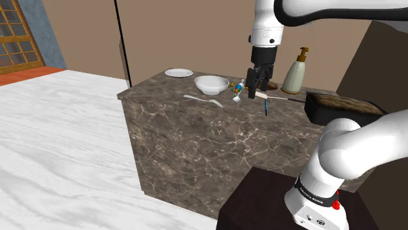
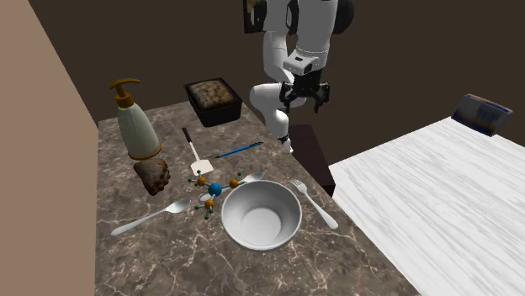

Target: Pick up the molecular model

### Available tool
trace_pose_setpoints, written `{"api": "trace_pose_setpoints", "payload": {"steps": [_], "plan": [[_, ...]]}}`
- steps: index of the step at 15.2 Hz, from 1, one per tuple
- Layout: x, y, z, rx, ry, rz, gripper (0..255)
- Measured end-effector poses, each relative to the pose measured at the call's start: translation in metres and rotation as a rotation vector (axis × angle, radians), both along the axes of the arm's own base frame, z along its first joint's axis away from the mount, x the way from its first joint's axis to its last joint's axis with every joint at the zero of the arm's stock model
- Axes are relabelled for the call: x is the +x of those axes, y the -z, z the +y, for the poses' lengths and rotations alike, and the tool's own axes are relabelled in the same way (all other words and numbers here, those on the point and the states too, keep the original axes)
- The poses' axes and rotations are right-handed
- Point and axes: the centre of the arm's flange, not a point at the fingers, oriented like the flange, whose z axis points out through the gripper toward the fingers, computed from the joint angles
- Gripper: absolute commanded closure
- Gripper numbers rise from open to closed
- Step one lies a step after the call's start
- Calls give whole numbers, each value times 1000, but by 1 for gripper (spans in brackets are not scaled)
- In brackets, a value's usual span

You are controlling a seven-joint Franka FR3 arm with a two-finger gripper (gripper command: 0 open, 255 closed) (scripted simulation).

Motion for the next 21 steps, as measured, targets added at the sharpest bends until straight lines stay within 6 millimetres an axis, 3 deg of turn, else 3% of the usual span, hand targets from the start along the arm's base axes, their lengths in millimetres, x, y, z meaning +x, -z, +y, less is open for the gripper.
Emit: {"api": "trace_pose_setpoints", "payload": {"steps": [2, 5, 21], "plan": [[3, 1, -6, 4, 2, -4, 0], [19, 8, -33, 23, 9, -30, 0], [121, 50, -213, 140, 53, -195, 0]]}}
